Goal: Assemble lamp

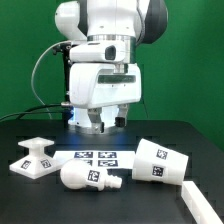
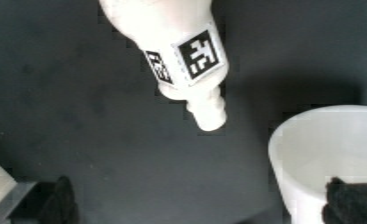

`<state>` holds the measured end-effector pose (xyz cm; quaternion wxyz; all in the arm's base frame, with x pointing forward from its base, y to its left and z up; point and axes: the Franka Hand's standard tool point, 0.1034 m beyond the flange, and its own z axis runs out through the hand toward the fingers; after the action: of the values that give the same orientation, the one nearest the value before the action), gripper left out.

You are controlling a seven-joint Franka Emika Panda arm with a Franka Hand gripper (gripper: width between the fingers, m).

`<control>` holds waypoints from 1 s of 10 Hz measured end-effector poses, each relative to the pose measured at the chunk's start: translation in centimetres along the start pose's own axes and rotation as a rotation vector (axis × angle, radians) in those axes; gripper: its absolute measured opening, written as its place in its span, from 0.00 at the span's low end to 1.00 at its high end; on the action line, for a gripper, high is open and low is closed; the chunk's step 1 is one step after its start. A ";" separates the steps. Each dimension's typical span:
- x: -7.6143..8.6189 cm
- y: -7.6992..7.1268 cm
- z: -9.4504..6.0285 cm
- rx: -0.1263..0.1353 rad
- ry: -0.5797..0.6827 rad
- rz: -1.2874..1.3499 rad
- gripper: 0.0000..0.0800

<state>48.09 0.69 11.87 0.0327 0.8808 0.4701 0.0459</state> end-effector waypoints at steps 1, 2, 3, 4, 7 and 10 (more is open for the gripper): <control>0.0 0.0 0.0 0.000 0.000 0.000 0.87; -0.3 -0.1 0.1 0.003 -0.003 0.004 0.87; -2.3 -0.8 0.1 0.003 -0.010 0.027 0.87; -5.3 -1.7 -0.1 0.001 -0.019 0.065 0.87; -12.7 -2.3 0.6 0.005 -0.021 0.154 0.87; -11.8 -2.2 0.4 0.000 -0.018 0.148 0.87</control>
Offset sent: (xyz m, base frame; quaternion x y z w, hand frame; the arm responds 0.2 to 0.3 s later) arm -0.0802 -0.0721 0.0027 -0.0507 -0.0337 0.0353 0.9975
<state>39.82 -7.90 10.64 0.0337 0.9135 0.4033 0.0403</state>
